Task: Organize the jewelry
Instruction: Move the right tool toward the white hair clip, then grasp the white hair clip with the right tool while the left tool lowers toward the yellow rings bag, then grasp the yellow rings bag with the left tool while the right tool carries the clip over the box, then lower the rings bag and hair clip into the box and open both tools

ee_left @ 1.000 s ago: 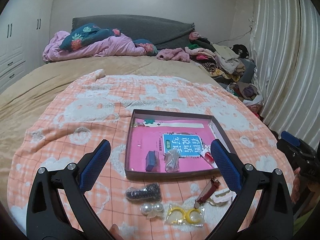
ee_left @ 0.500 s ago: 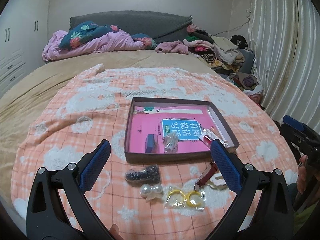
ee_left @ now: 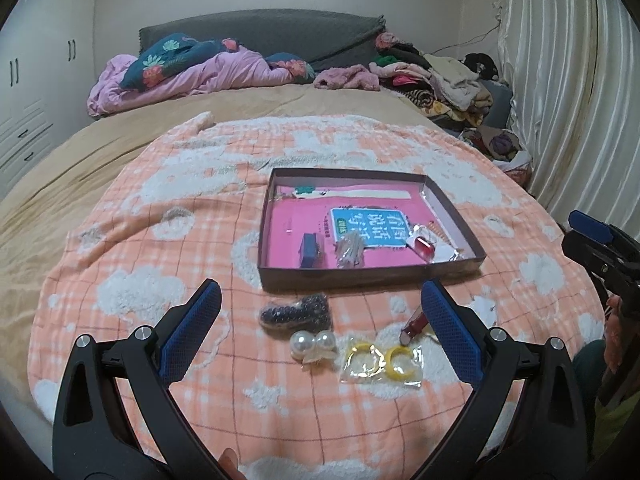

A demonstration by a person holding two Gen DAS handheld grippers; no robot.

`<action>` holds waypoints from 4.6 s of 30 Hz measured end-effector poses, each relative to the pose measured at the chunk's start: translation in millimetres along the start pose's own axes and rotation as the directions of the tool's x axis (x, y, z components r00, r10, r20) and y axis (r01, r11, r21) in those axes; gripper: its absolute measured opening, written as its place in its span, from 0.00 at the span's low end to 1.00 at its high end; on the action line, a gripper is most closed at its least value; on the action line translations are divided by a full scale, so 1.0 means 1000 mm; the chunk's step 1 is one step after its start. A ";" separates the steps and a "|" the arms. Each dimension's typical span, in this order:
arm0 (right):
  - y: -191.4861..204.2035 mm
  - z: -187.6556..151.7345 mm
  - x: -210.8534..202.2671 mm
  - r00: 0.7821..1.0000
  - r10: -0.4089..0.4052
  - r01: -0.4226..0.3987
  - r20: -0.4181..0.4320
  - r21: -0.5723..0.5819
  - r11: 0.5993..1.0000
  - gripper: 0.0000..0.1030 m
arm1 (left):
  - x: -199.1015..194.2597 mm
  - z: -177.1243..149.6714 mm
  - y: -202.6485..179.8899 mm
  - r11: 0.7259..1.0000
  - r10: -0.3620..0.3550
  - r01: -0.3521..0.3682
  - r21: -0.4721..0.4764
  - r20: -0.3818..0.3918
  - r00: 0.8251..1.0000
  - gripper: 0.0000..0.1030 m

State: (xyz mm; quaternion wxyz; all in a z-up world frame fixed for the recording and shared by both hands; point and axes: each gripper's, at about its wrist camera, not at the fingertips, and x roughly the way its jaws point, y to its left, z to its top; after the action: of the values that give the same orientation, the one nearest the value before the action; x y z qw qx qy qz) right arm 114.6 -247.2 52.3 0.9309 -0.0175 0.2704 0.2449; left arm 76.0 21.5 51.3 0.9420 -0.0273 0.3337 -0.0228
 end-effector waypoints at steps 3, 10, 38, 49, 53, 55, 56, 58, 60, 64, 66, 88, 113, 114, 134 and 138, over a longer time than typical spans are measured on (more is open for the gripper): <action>0.002 -0.004 0.001 1.000 0.001 -0.001 -0.011 -0.008 1.000 0.95 | 0.000 -0.003 0.002 1.000 0.005 -0.005 0.000 -0.008 1.000 0.91; 0.005 -0.014 0.010 0.998 0.012 -0.013 -0.056 -0.015 1.000 0.96 | 0.003 -0.012 0.005 1.000 0.012 -0.012 0.003 -0.034 0.999 0.91; 0.007 -0.063 0.052 0.972 0.017 -0.030 -0.233 -0.051 0.998 0.95 | 0.031 -0.064 -0.006 0.997 -0.032 0.046 0.069 -0.181 0.983 0.91; 0.001 -0.076 0.076 0.962 0.018 -0.027 -0.272 -0.032 0.999 0.95 | 0.051 -0.081 -0.014 0.987 -0.126 0.146 0.068 -0.237 0.963 0.91; 0.004 -0.080 0.088 0.958 0.016 -0.029 -0.285 -0.042 0.999 0.92 | 0.057 -0.083 -0.016 0.984 -0.155 0.173 0.053 -0.247 0.957 0.91; 0.004 -0.082 0.096 0.954 0.019 -0.033 -0.298 -0.043 0.999 0.87 | 0.060 -0.085 -0.016 0.981 -0.173 0.188 0.038 -0.253 0.952 0.91; 0.004 -0.083 0.101 0.951 0.020 -0.034 -0.307 -0.041 0.999 0.87 | 0.062 -0.086 -0.016 0.980 -0.181 0.196 0.031 -0.256 0.950 0.91; 0.004 -0.085 0.109 0.947 0.022 -0.035 -0.319 -0.034 0.999 0.87 | 0.065 -0.087 -0.019 0.978 -0.189 0.205 0.032 -0.263 0.946 0.91; 0.003 -0.086 0.117 0.944 0.021 -0.032 -0.329 -0.027 0.999 0.84 | 0.067 -0.089 -0.022 0.977 -0.193 0.210 0.036 -0.267 0.944 0.91; -0.002 -0.088 0.126 0.941 0.029 -0.035 -0.337 -0.012 0.999 0.70 | 0.075 -0.090 -0.026 0.977 -0.190 0.209 0.041 -0.271 0.944 0.91; -0.004 -0.089 0.129 0.939 0.041 -0.046 -0.341 -0.008 0.999 0.65 | 0.079 -0.089 -0.027 0.977 -0.191 0.209 0.040 -0.271 0.943 0.91; -0.030 -0.065 0.080 0.979 0.076 -0.059 -0.192 0.091 0.994 0.65 | 0.098 -0.078 -0.055 0.982 -0.116 0.150 0.119 -0.251 0.961 0.72; -0.028 -0.031 0.054 0.996 0.036 -0.031 -0.077 0.075 0.997 0.65 | 0.047 -0.004 0.007 0.997 -0.070 0.069 -0.033 -0.034 0.997 0.72; -0.029 -0.028 0.055 0.997 0.037 -0.031 -0.074 0.074 0.997 0.65 | 0.048 -0.001 0.005 0.997 -0.073 0.072 -0.030 -0.030 0.997 0.72; -0.045 0.023 0.058 0.999 -0.044 0.043 0.021 0.066 0.997 0.65 | 0.079 0.049 -0.033 0.991 -0.135 0.136 -0.005 0.039 0.990 0.72; -0.050 0.030 0.065 0.999 -0.048 0.046 0.022 0.066 0.997 0.65 | 0.092 0.053 -0.035 0.990 -0.139 0.139 -0.013 0.023 0.990 0.72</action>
State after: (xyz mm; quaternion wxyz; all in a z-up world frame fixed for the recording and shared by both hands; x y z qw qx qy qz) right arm 200.4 -256.9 39.0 0.9396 0.0098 0.2668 0.2140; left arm 180.2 -17.1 37.0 0.9414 -0.0578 0.3210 -0.0857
